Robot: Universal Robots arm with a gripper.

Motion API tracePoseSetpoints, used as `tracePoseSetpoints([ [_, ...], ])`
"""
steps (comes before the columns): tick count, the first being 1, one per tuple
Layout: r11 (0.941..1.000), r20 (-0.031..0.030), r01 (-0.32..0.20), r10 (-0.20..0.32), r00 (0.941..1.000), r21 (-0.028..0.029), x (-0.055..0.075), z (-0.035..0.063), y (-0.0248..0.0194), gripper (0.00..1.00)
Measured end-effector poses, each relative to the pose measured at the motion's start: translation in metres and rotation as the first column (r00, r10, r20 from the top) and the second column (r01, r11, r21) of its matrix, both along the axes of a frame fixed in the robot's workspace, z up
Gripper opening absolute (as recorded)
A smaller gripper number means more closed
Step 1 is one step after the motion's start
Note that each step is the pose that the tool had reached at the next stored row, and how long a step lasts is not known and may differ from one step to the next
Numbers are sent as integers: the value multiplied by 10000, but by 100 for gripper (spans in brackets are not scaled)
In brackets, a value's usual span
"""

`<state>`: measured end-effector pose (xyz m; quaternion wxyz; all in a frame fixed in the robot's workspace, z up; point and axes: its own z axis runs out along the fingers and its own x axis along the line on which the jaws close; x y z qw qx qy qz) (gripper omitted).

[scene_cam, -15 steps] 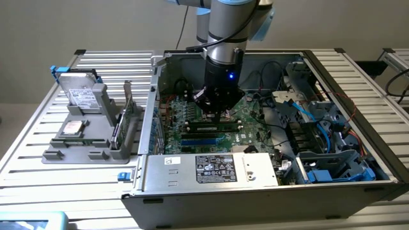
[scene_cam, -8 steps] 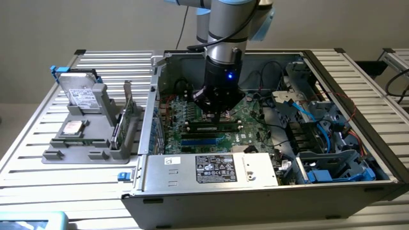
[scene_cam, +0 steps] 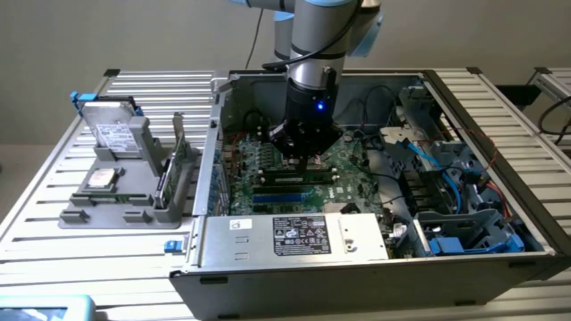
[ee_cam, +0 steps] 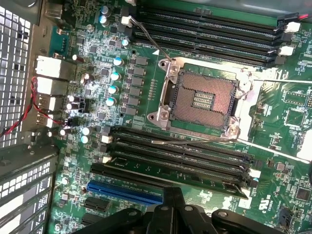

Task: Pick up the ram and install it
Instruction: 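Press down the ram until it locks into place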

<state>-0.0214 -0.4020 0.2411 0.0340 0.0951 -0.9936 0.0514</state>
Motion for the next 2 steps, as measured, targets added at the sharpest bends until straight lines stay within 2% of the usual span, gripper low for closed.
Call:
tracePoseSetpoints([
  [2, 10000, 1, 0, 0, 10000, 1, 0, 0, 0, 11],
])
